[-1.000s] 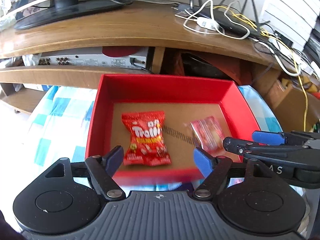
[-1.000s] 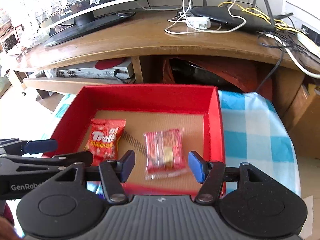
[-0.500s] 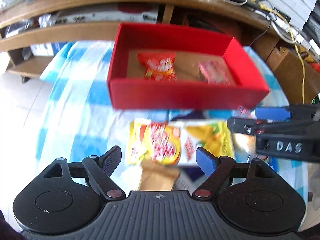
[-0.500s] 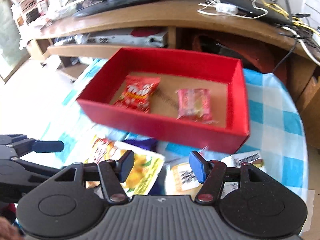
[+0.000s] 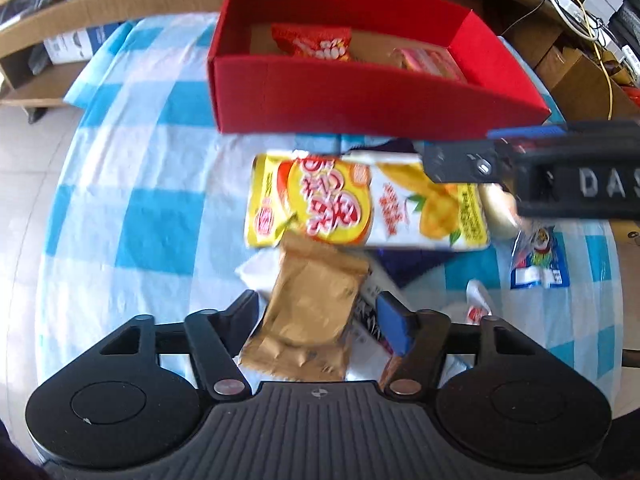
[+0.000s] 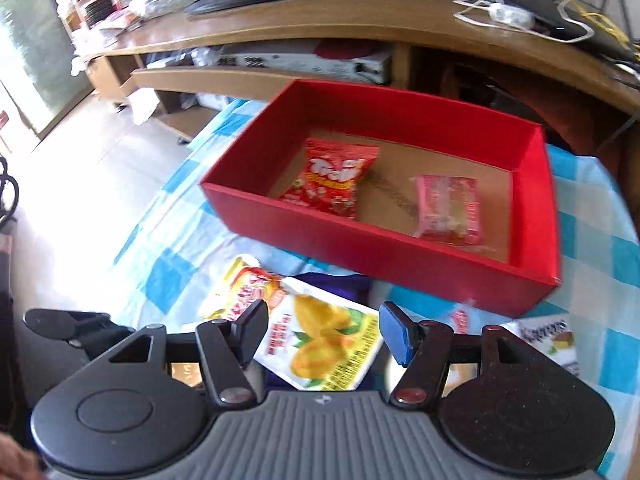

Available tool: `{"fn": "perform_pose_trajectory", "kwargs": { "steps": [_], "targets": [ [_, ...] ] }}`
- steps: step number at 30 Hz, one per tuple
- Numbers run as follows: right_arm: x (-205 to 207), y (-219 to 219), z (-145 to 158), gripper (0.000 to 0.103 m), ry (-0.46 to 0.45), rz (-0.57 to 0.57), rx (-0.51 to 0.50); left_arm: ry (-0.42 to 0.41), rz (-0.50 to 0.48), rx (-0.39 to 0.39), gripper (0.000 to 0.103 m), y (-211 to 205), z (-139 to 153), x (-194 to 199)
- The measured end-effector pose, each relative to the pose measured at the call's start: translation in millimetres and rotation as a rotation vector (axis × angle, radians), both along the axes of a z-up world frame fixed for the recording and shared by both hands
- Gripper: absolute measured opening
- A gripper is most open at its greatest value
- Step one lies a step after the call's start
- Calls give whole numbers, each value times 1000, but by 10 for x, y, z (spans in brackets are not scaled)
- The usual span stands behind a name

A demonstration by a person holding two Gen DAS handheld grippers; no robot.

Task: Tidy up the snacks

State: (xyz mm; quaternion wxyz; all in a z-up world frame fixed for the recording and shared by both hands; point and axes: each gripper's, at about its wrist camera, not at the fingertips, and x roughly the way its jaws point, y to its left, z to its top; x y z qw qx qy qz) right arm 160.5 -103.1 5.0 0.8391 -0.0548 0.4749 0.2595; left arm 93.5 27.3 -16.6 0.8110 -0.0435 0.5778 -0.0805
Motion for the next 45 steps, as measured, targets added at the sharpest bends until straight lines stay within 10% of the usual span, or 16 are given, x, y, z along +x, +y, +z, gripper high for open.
{"fn": "perform_pose_trajectory", "kwargs": {
  "steps": [4,13,22,35,41,45],
  "targets": [
    [90,205,-126,74,49,63,8,2,22,-53,55,119,23,-110],
    [235,442,-447,81,43,135,-52,17,7,-85,56,180,24,-192],
    [-17,234,-452,81,250,120,-67,38,13,-103,60,245,-2,-172],
    [95,889,-532,88,73,154,-195,40,12,-97,78,288,-20,-190],
    [-74,828,-507,77,37,172,-231,43,7,-81,86,303,-22,-192],
    [-77,530,-366,37,68,108,-181,41,-1,-70,87,293,-21,-196]
  ]
}}
